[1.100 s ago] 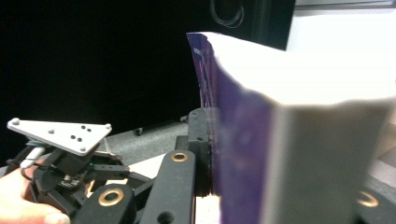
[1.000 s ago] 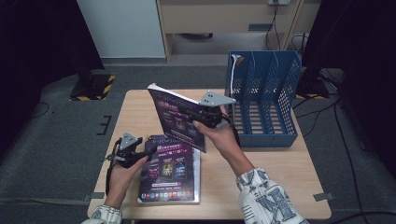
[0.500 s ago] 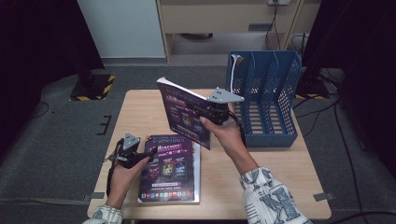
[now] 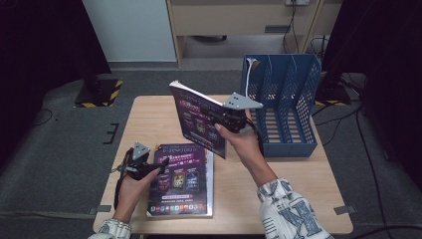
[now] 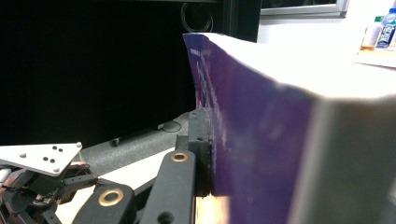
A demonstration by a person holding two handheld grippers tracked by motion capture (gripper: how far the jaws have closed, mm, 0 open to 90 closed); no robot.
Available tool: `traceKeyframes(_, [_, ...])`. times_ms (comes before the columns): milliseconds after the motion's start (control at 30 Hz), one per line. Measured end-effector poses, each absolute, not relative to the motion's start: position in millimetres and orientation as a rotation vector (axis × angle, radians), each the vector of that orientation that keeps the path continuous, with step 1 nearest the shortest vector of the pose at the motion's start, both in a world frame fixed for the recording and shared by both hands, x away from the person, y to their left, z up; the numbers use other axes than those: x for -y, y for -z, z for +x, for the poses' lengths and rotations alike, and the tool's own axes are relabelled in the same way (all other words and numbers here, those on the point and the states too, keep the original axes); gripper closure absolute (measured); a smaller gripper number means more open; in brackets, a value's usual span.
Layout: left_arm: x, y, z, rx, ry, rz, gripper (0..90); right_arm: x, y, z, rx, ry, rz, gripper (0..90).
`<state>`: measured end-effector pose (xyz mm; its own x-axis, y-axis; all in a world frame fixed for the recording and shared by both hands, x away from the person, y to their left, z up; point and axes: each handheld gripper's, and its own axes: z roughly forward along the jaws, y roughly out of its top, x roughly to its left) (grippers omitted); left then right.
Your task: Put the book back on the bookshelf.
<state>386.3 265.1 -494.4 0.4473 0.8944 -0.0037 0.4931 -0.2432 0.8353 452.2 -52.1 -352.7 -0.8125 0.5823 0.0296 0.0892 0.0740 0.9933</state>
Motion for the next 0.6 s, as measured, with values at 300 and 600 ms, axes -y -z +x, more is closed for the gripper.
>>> traceKeyframes(300, [-264.6, 495.3, 386.4, -1.165, -0.630, 1.902, 7.7, 57.2, 350.1, 448.7, -1.980, -1.788, 0.656, 82.5])
traceKeyframes(600, [-264.3, 495.8, 386.3, -1.161, -0.639, 1.903, 7.5, 70.7, 346.7, 444.6, -1.968, -1.794, 0.655, 82.5])
